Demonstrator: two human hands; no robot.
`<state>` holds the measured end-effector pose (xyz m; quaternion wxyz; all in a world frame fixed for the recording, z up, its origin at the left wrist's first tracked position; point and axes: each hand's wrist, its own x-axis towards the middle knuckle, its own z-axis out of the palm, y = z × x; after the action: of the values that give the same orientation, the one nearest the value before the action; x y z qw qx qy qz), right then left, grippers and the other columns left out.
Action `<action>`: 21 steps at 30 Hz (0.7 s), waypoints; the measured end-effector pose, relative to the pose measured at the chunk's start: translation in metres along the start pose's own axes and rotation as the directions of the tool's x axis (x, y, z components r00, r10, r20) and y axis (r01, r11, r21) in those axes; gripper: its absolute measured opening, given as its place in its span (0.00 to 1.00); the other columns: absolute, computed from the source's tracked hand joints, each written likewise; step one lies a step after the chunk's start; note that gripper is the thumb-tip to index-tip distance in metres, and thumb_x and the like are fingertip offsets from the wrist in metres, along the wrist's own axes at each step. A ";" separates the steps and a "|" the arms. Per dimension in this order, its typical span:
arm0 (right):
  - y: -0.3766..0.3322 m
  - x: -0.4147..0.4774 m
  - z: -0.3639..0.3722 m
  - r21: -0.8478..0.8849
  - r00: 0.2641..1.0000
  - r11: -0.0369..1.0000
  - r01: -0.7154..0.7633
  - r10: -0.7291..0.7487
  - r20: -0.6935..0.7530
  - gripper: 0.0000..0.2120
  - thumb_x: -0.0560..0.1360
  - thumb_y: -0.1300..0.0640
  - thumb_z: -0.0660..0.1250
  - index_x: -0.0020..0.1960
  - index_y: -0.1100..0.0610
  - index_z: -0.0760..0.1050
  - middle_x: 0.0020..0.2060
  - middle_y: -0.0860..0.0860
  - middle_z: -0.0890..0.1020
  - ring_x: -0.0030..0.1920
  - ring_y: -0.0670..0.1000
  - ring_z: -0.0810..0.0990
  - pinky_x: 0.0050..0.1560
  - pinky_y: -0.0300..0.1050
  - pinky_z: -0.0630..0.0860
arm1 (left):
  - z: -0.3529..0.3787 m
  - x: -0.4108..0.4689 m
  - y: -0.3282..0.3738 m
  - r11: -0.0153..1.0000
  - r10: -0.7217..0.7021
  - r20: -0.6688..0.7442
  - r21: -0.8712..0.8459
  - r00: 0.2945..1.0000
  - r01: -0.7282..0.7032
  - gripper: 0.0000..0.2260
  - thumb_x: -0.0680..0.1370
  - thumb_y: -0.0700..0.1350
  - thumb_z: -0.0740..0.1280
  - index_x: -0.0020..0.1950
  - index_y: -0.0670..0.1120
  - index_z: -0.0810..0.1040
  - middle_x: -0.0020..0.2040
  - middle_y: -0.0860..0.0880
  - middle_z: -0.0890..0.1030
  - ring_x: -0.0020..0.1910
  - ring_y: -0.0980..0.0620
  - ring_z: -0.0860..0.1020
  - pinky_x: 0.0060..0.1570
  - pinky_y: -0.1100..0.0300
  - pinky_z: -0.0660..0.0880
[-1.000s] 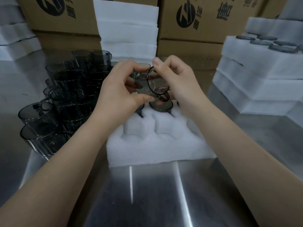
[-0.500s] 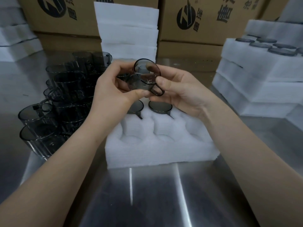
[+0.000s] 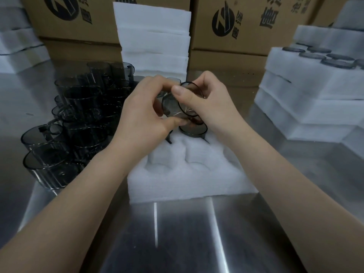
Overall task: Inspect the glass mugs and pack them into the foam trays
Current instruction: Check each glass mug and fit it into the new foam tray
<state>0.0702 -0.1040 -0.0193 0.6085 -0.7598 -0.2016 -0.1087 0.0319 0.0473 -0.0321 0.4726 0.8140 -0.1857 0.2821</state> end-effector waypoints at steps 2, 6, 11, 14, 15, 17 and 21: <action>-0.001 0.000 0.001 -0.001 0.998 0.999 0.035 -0.035 -0.054 0.16 0.75 0.50 0.72 0.41 0.59 0.68 0.36 0.63 0.75 0.35 0.47 0.71 0.35 0.38 0.69 | 0.001 0.000 0.001 1.000 0.005 0.021 0.019 1.000 -0.005 0.22 0.66 0.42 0.79 0.56 0.53 0.75 0.53 0.52 0.78 0.48 0.54 0.76 0.48 0.62 0.74; -0.003 0.002 0.000 0.100 0.996 0.994 -0.035 0.044 -0.083 0.14 0.81 0.52 0.63 0.41 0.59 0.71 0.44 0.64 0.82 0.35 0.45 0.79 0.31 0.38 0.73 | 0.002 0.001 -0.002 1.000 -0.010 0.018 -0.020 1.000 0.010 0.23 0.67 0.42 0.79 0.59 0.51 0.75 0.53 0.57 0.79 0.52 0.61 0.77 0.53 0.67 0.73; -0.008 0.006 -0.012 0.387 0.964 0.889 -0.245 0.181 0.195 0.16 0.83 0.49 0.56 0.57 0.55 0.80 0.49 0.54 0.83 0.40 0.54 0.82 0.32 0.47 0.77 | 0.001 0.000 -0.004 0.985 -0.089 -0.095 -0.159 0.992 0.073 0.19 0.71 0.47 0.75 0.59 0.52 0.72 0.54 0.58 0.80 0.56 0.62 0.78 0.59 0.61 0.75; -0.006 0.006 -0.013 0.384 0.948 0.893 -0.236 0.124 0.292 0.16 0.83 0.52 0.59 0.68 0.56 0.73 0.60 0.59 0.80 0.51 0.58 0.82 0.43 0.52 0.80 | 0.001 -0.002 -0.004 0.966 -0.113 -0.080 -0.244 0.990 0.091 0.21 0.74 0.51 0.70 0.63 0.53 0.67 0.54 0.54 0.83 0.57 0.55 0.80 0.60 0.46 0.75; -0.004 0.006 -0.013 0.391 0.942 0.887 -0.245 0.123 0.312 0.17 0.83 0.53 0.59 0.69 0.57 0.70 0.62 0.59 0.79 0.53 0.59 0.82 0.46 0.54 0.80 | 0.000 -0.002 -0.004 0.963 -0.114 -0.063 -0.252 0.991 0.095 0.22 0.74 0.52 0.69 0.65 0.53 0.66 0.55 0.53 0.83 0.58 0.54 0.80 0.61 0.45 0.75; -0.003 0.006 -0.013 0.401 0.925 0.874 -0.273 0.124 0.360 0.19 0.83 0.54 0.60 0.71 0.59 0.66 0.65 0.62 0.76 0.58 0.62 0.80 0.54 0.61 0.79 | 0.000 -0.002 -0.003 0.972 -0.097 -0.019 -0.219 0.995 0.090 0.22 0.75 0.53 0.66 0.68 0.51 0.69 0.58 0.53 0.82 0.60 0.55 0.78 0.63 0.46 0.74; -0.003 0.004 -0.013 0.423 0.909 0.865 -0.270 0.084 0.408 0.16 0.83 0.55 0.59 0.69 0.59 0.71 0.61 0.61 0.79 0.55 0.60 0.82 0.55 0.58 0.79 | 0.000 0.002 -0.003 0.991 -0.059 0.002 -0.122 0.998 0.059 0.25 0.75 0.53 0.65 0.72 0.48 0.71 0.67 0.53 0.75 0.66 0.59 0.72 0.68 0.55 0.69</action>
<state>0.0736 -0.1149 -0.0120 0.7316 -0.6114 -0.2625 0.1484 0.0346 0.0490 -0.0327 0.5295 0.7886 -0.1782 0.2567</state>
